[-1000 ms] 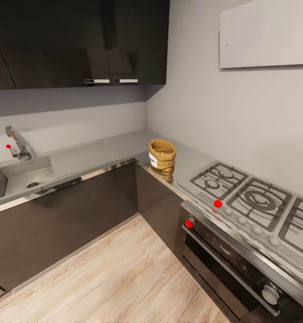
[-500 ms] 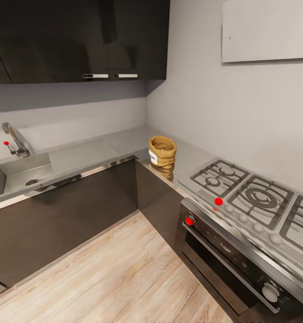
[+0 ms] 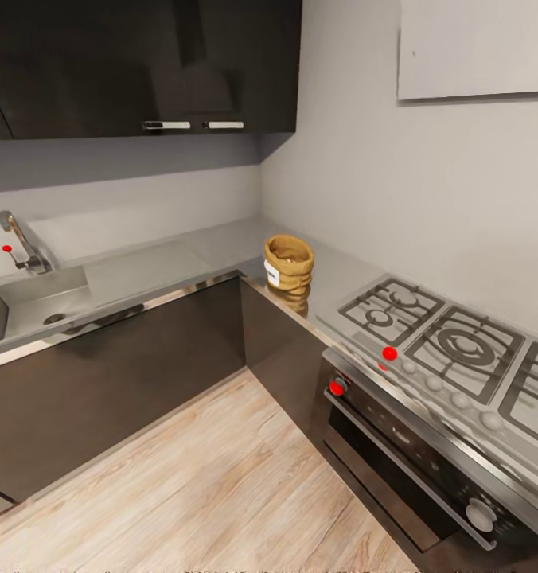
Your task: In the kitchen, take the popcorn bag from the countertop, put it into the microwave, and heat it until the popcorn is cooked so the cooked popcorn ends up inside the bag.
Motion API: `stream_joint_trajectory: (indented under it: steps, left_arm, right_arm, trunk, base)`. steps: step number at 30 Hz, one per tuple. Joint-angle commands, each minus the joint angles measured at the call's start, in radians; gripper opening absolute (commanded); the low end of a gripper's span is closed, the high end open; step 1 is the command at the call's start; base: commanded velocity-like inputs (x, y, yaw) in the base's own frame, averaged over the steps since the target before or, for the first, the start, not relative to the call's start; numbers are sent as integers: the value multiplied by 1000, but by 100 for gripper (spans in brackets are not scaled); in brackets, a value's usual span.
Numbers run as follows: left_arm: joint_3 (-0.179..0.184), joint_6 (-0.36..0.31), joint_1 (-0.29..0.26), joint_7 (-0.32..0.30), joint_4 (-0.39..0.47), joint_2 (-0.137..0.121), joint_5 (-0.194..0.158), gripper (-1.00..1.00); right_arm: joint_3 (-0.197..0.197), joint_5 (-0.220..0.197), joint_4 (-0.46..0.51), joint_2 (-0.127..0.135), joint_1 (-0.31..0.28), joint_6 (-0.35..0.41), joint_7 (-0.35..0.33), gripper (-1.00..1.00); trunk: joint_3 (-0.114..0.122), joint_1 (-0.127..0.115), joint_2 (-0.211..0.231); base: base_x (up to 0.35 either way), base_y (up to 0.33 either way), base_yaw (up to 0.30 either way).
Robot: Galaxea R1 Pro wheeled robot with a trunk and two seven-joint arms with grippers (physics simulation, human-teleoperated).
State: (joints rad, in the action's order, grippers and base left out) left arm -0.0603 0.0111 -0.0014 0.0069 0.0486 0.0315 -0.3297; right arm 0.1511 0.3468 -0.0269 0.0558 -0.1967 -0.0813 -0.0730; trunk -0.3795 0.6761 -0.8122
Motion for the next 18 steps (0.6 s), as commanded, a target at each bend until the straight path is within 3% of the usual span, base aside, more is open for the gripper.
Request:
stream_joint_trajectory:
  steps: [1, 18]
  left_arm:
    - [-6, 1, 0, 1, 0, 1, -2, 100]
    - [-5, 0, 0, 1, 0, -1, -3, 100]
  right_arm:
    - [8, 7, -3, 1, -1, -6, -2, 100]
    - [8, 11, -4, 3, -1, -17, -2, 100]
  trunk:
    - [-3, 0, -1]
    - [-21, 0, -1]
  base:
    - [0, 0, 0]
    - [0, 0, 0]
